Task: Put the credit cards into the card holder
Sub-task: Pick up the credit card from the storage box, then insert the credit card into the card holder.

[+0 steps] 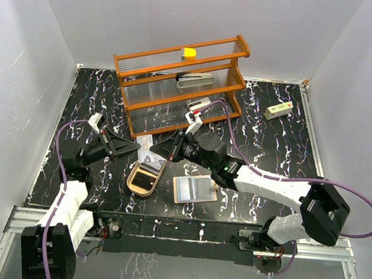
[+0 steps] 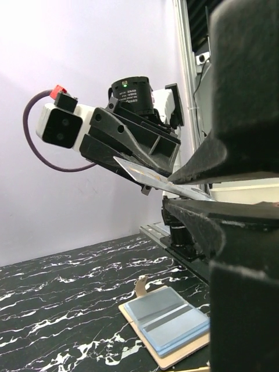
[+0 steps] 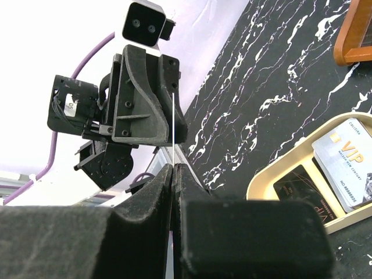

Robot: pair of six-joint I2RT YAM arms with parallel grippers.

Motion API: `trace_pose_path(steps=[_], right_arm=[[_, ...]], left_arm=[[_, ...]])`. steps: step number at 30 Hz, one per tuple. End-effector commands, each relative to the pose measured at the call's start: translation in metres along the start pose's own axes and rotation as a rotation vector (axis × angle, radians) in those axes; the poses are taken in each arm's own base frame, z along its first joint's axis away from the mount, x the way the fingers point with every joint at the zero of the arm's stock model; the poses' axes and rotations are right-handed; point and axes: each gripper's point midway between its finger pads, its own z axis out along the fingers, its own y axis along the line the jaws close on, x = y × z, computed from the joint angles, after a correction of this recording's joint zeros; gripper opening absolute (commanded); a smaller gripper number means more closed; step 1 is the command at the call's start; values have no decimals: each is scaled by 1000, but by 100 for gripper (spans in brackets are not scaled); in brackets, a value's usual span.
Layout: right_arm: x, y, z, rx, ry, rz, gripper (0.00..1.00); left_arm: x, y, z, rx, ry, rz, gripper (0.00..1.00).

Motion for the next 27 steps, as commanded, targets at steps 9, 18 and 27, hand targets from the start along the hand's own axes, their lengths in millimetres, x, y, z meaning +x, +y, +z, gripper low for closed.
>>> trace_pose_path(steps=[9,18,27], right_arm=[[-4,5,-2,-31,-12,9,9],[-4,-30,-21,159,10,-103,34],[-2,-93,-68,526,88,-262,41]], left_arm=[[6,1,-1,13,20,48,0],[2,20,0,-119,5,103,0],[0,24,7,-228,18,146,0]])
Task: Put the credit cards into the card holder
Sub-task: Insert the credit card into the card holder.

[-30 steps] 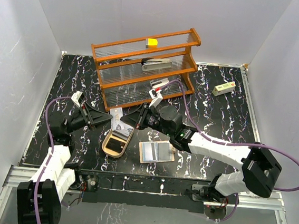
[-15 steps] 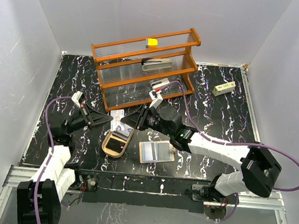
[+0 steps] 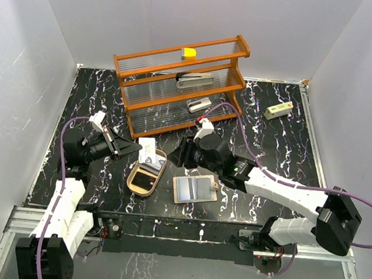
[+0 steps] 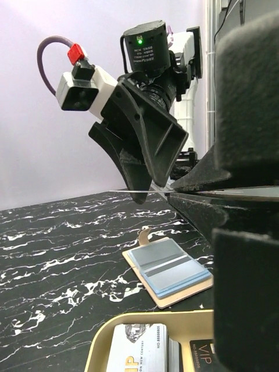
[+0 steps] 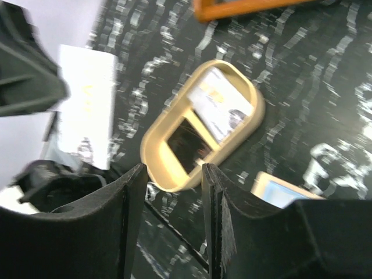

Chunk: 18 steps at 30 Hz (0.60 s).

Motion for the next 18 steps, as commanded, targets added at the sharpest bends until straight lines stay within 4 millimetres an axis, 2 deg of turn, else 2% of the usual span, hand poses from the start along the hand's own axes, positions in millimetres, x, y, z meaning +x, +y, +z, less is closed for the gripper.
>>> trace_pose_path(steps=[1,9,13,18], right_arm=[[-6,-45,-24,247,11,-125,41],[8,-102,-61,487,49,-195,42],[25,-125,-68,556,96,-200,49],[42,-152,-72,627,148,-200,50]], left_arm=[[2,2,5,-74,23,34,0],[24,4,38,-123,84,54,0],[37,8,51,-161,111,58,0],[57,16,67,-196,153,50,0]])
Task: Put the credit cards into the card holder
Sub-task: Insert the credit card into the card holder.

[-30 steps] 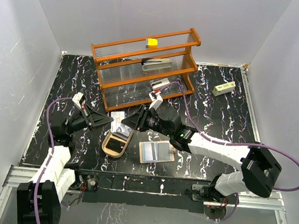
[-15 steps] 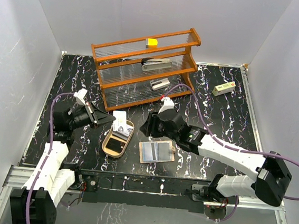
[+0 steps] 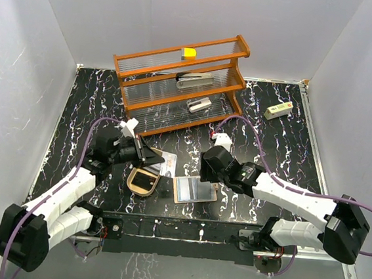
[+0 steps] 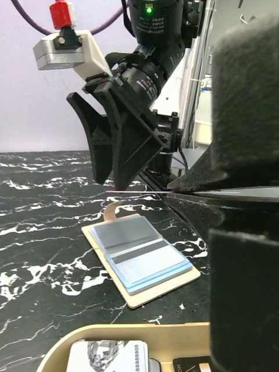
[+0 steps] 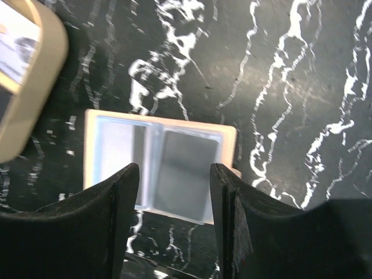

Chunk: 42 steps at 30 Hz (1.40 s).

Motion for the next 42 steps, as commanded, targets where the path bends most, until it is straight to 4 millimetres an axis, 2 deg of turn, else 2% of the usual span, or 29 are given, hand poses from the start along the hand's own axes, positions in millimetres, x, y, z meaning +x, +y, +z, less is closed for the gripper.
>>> trace_pose_path(steps=[1,5,12,19,24,33,42], right_arm=[[10,-25,7,93,24,-12,50],[23,-36,17,107,68,2,52],[49,-39,32,84,148,18,53],[67,-40,40,61,196,22,52],[77,-30,41,-3,223,58,49],[84,-17,36,-84,231,118,41],[85,-19,34,-82,227,128,38]], left_arm=[[-1,-10,15,-20,-21,28,0],[10,-3,31,-61,10,30,0],[26,8,49,-114,57,35,0],[33,20,55,-148,64,28,0],[35,23,57,-161,75,28,0],[43,30,63,-177,99,20,0],[61,39,74,-192,161,12,0]])
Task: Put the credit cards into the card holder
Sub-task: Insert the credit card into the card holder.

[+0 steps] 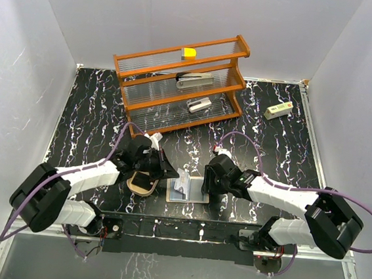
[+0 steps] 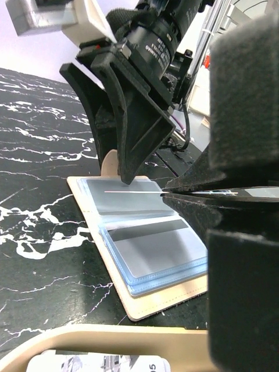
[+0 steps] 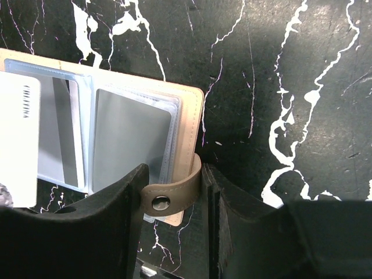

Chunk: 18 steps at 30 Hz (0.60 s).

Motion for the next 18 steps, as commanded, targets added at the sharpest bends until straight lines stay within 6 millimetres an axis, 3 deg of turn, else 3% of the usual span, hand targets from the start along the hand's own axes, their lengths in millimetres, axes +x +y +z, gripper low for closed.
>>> trace_pose_path(steps=[1,18], right_arm=[[-1,3,-1,-26,-16,17,38],[-1,3,-1,-35,-25,13,40]], left_arm=[[1,-12,5,32,13,27,0],[13,3,23,-6,68,38,0]])
